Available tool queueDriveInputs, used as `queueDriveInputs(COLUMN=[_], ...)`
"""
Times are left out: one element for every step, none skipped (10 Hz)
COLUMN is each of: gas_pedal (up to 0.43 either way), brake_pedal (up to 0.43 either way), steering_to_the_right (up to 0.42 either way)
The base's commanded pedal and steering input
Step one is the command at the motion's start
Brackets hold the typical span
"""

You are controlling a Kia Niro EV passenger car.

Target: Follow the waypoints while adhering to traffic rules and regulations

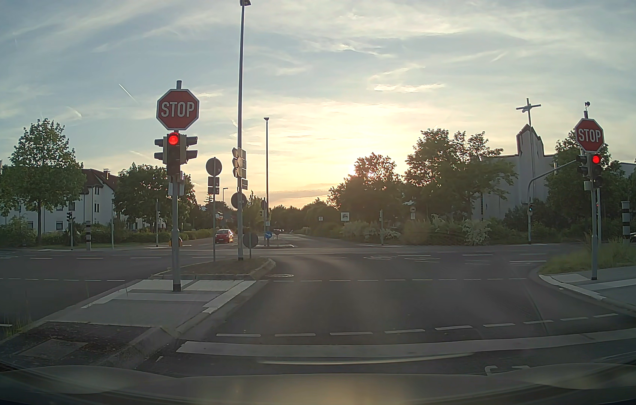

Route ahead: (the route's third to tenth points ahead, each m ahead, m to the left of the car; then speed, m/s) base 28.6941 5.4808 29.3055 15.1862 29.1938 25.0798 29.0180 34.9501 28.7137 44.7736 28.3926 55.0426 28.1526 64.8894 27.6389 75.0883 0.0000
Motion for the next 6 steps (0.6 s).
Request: queueDriveInputs(gas_pedal=[0.0, 0.0, 0.0, 0.0, 0.0, 0.0], brake_pedal=[0.421, 0.421, 0.421, 0.415, 0.415, 0.421], steering_to_the_right=[0.008, 0.008, 0.008, 0.008, 0.008, 0.009])
